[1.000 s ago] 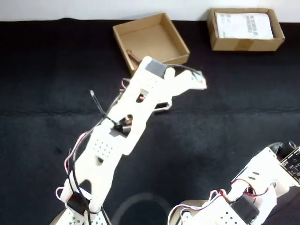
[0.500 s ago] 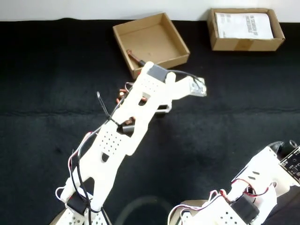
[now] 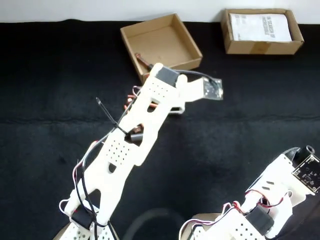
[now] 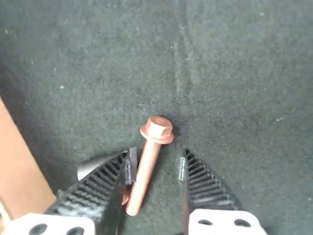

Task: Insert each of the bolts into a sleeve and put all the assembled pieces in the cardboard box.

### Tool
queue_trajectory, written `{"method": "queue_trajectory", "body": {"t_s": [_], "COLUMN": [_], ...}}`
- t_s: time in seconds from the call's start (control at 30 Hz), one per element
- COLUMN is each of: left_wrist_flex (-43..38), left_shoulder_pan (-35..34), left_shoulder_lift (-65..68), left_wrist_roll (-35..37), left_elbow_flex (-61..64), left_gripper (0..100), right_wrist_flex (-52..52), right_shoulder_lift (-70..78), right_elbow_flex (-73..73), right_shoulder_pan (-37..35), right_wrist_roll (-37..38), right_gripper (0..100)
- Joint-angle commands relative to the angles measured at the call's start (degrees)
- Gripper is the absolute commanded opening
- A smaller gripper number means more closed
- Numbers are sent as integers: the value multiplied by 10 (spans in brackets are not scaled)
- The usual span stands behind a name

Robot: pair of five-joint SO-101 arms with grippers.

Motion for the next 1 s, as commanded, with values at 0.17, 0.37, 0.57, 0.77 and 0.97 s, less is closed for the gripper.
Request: {"method": "queue_trajectory", "body": {"t_s": [0.17,0.37,0.57,0.77,0.97], "left_wrist_flex": [-91,-90,-28,56,62], "left_shoulder_pan": [-10,-20,-23,-1,21], "left_shoulder_lift": [61,78,43,-90,-263], "left_wrist_roll": [-17,-18,-14,-9,159], "left_elbow_flex": [-20,-22,-23,-23,-22], "left_gripper": [159,2,8,8,8], "right_wrist_flex": [-12,-14,-26,-38,-35], "right_shoulder_lift": [-22,-23,-22,-22,-21], "right_elbow_flex": [-3,-7,-9,-8,-2], "right_shoulder_pan": [-5,-7,-7,-22,-113], "right_wrist_roll": [8,9,8,4,-18], "right_gripper": [9,9,9,9,8]}}
